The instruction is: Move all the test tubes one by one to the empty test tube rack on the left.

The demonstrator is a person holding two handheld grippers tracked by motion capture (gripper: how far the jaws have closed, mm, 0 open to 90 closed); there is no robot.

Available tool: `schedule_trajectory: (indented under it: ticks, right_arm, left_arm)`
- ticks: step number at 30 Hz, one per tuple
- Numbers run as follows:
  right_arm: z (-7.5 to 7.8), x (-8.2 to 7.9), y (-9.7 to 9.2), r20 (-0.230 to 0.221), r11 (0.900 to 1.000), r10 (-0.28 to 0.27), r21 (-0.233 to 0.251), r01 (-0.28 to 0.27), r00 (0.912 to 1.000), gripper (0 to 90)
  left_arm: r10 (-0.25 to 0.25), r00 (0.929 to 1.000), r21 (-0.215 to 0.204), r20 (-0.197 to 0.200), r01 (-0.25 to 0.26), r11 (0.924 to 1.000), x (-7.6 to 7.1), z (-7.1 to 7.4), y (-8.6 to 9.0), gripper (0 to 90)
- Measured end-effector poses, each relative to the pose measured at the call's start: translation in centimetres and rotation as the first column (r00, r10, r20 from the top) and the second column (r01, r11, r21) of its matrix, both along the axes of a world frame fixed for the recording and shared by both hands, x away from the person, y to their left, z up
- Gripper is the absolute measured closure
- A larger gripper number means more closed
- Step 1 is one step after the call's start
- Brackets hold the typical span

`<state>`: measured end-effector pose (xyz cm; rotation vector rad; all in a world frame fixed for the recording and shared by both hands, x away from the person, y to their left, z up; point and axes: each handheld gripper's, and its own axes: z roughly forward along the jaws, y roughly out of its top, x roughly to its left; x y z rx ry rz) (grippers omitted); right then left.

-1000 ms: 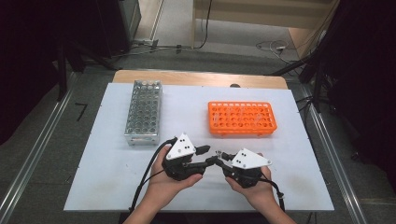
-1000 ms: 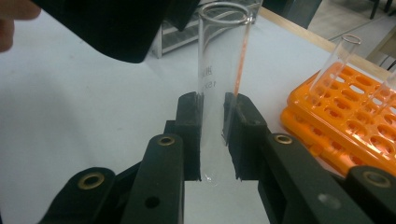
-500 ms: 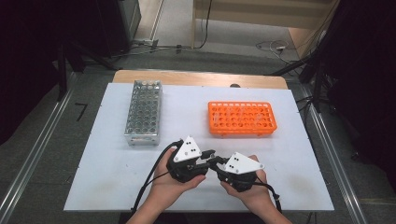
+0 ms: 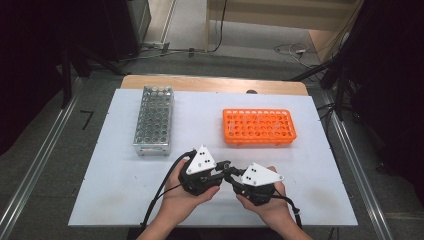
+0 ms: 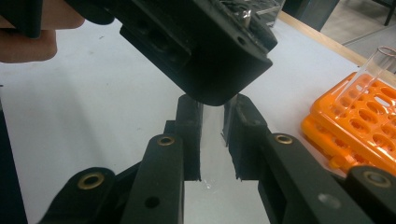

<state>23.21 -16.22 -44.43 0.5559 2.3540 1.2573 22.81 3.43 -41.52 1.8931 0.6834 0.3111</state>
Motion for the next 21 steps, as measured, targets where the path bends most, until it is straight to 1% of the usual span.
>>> schedule_trajectory:
  ticks: [4, 6, 8, 10, 13, 15, 17, 18, 19, 20, 21]
  right_arm:
    - [0.0, 0.0, 0.0, -0.001, 1.0000, 0.000, 0.003, 0.000, 1.0000, 73.1]
    - [0.0, 0.0, 0.0, -0.004, 1.0000, 0.005, 0.009, -0.005, 1.0000, 69.2]
    - [0.1, 0.0, -0.1, -0.008, 0.9998, 0.011, 0.016, -0.011, 0.9999, 62.8]
    - [0.1, 0.0, -0.1, -0.017, 0.9997, 0.012, 0.023, -0.011, 0.9998, 54.0]
    - [0.2, 0.2, -0.5, -0.050, 0.9985, 0.010, 0.054, -0.007, 0.9987, 34.5]
    - [0.4, 0.4, -0.8, -0.068, 0.9972, 0.013, 0.074, -0.008, 0.9976, 23.2]
    - [0.5, 0.5, -1.1, -0.083, 0.9965, 0.006, 0.084, 0.001, 0.9966, 12.7]
    - [0.5, 0.5, -1.1, -0.083, 0.9965, 0.006, 0.084, 0.001, 0.9966, 12.7]
    - [0.6, 0.6, -1.6, -0.093, 0.9957, -0.004, 0.092, 0.013, 0.9957, 4.9]
    - [0.7, 0.7, -1.9, -0.100, 0.9954, -0.003, 0.095, 0.013, 0.9949, 0.7]
    - [0.7, 0.8, -2.2, -0.109, 0.9942, -0.004, 0.106, 0.015, 0.9940, 0.0]
  left_arm:
    - [0.000, 1.0000, -0.005, -0.004, 0.000, 1.0000, 0.0, 0.0, 0.1, 75.7]
    - [0.006, 1.0000, -0.004, -0.001, -0.006, 1.0000, 0.0, 0.1, 0.1, 75.8]
    - [0.009, 1.0000, -0.006, 0.000, -0.009, 0.9999, 0.1, 0.1, 0.2, 75.8]
    - [0.011, 0.9999, -0.008, 0.004, -0.011, 0.9999, 0.1, 0.2, 0.3, 75.8]
    - [0.015, 0.9999, -0.009, 0.005, -0.015, 0.9998, 0.2, 0.3, 0.5, 75.8]
    - [0.018, 0.9998, -0.011, 0.004, -0.018, 0.9998, 0.2, 0.4, 0.5, 75.8]
    - [0.024, 0.9997, -0.020, 0.003, -0.024, 0.9995, 0.4, 0.5, 0.8, 75.8]
    - [0.024, 0.9997, -0.020, 0.003, -0.024, 0.9995, 0.4, 0.5, 0.8, 75.8]
    - [0.026, 0.9996, -0.021, 0.006, -0.026, 0.9994, 0.5, 0.6, 1.0, 75.8]
    - [0.031, 0.9995, -0.021, 0.007, -0.030, 0.9993, 0.5, 0.7, 1.1, 75.8]
    - [0.034, 0.9994, -0.023, 0.006, -0.034, 0.9991, 0.6, 0.8, 1.3, 75.9]
